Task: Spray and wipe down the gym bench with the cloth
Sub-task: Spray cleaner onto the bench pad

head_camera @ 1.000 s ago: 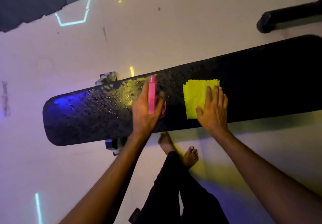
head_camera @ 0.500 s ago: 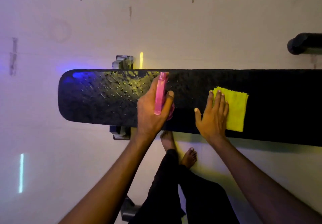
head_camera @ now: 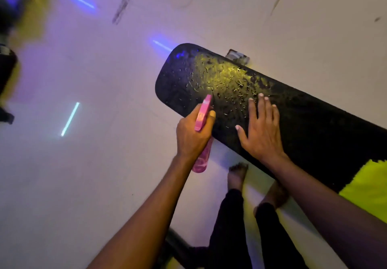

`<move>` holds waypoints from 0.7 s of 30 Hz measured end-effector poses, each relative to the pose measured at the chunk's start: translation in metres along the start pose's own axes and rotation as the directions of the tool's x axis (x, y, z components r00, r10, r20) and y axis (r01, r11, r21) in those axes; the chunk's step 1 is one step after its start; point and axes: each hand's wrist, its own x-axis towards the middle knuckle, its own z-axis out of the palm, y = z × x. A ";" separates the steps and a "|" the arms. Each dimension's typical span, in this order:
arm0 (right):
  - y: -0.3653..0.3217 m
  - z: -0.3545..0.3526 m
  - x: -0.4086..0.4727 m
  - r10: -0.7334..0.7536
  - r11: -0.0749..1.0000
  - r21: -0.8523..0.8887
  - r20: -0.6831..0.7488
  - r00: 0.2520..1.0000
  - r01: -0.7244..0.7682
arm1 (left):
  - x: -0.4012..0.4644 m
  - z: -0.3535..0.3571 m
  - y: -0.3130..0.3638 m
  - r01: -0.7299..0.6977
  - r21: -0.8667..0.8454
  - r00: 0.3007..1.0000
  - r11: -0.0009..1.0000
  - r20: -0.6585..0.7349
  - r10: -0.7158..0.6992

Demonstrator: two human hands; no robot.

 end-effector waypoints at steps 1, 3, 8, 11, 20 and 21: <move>-0.008 0.006 0.006 -0.043 0.999 -0.019 -0.008 0.999 0.043 | 0.003 -0.004 -0.014 0.035 0.031 0.999 0.999 -0.026 -0.035; -0.020 0.017 0.016 -0.102 0.992 -0.069 -0.010 0.995 0.101 | 0.009 -0.011 -0.040 0.106 0.080 0.993 0.991 -0.056 -0.102; -0.036 0.037 0.027 -0.092 0.989 -0.122 -0.039 0.995 0.087 | 0.019 -0.020 -0.082 0.236 0.147 0.972 0.961 -0.059 -0.229; -0.034 0.043 0.025 -0.097 0.988 -0.130 -0.068 0.993 0.087 | 0.017 -0.023 -0.091 0.252 0.199 0.967 0.947 -0.004 -0.256; 0.010 0.030 -0.008 -0.013 0.994 -0.111 -0.065 0.998 0.006 | -0.005 0.006 -0.052 0.044 0.240 0.926 0.970 0.356 -0.130; 0.020 0.029 -0.016 0.001 0.993 -0.114 -0.065 0.998 -0.008 | -0.007 0.011 -0.045 0.027 0.240 0.916 0.970 0.383 -0.120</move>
